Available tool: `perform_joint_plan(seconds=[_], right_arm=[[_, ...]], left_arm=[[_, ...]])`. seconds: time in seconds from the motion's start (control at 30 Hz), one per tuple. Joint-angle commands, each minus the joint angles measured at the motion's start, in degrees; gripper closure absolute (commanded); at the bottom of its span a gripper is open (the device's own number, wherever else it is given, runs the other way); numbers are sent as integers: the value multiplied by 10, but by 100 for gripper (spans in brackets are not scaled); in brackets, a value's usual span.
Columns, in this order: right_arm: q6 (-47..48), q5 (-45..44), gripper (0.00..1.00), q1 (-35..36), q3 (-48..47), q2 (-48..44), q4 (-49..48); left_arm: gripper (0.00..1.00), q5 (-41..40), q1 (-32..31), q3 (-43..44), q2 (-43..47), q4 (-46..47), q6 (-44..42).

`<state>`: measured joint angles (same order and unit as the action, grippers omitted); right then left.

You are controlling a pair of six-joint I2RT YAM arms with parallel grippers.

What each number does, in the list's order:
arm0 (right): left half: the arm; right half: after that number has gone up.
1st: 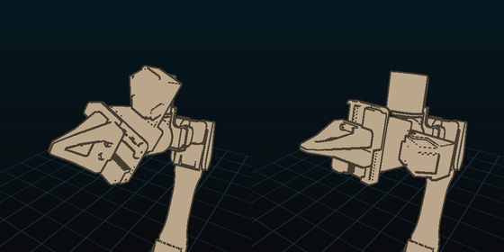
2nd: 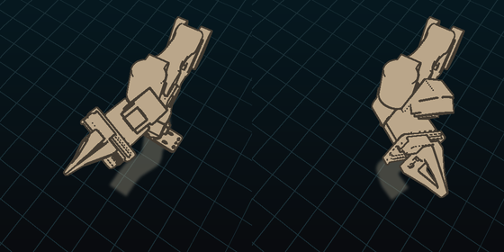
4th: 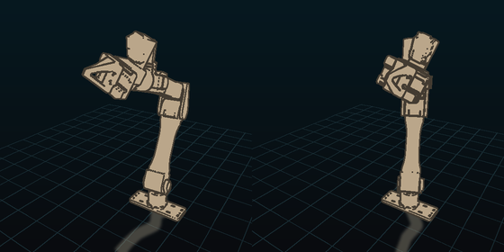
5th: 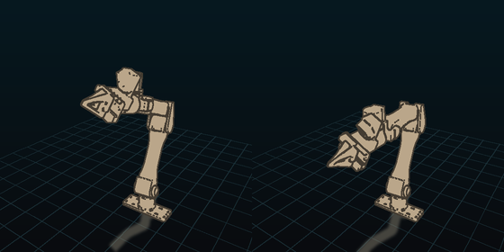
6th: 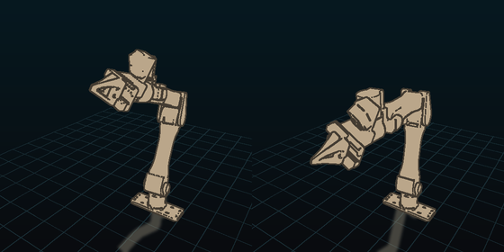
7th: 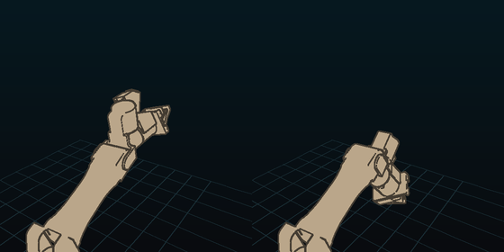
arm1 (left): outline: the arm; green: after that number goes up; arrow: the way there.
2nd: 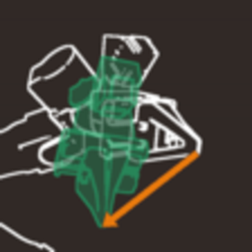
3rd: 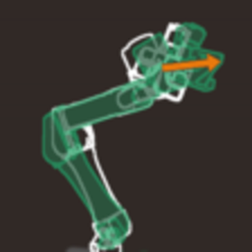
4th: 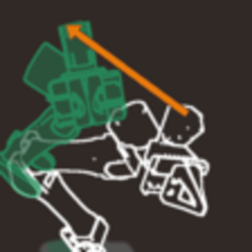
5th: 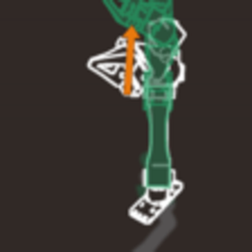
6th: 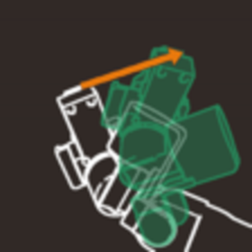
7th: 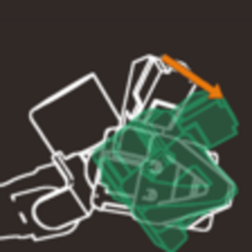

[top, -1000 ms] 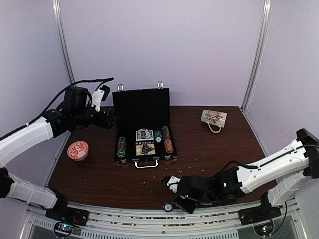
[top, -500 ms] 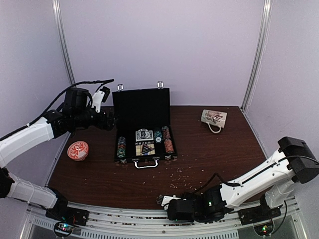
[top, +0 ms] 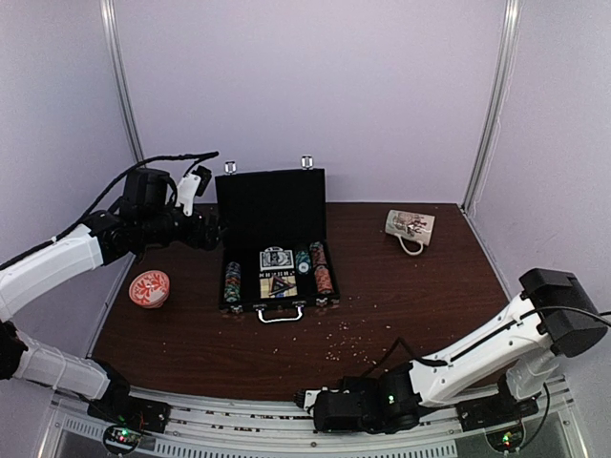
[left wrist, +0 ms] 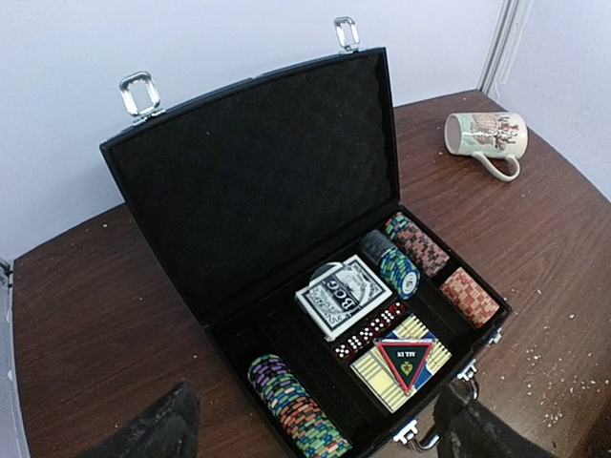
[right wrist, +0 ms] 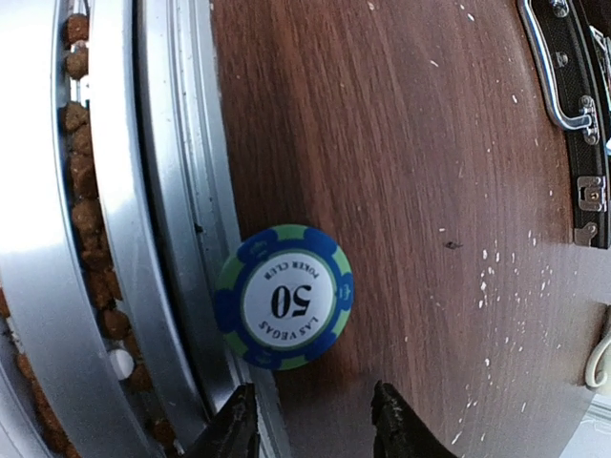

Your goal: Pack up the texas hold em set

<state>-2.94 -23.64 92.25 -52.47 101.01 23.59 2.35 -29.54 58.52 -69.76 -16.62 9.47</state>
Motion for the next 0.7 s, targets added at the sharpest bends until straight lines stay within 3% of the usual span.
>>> perform_joint_plan(seconds=[0.0,0.43,0.67], right_arm=[[28,-18,59,7,-23,32,-4],[79,-34,57,25,-65,82,-39],[97,-36,63,28,-82,109,-50]], left_arm=[[12,10,6,-1,-1,15,6],[12,19,6,0,-6,16,8],[12,30,6,2,-13,15,11]])
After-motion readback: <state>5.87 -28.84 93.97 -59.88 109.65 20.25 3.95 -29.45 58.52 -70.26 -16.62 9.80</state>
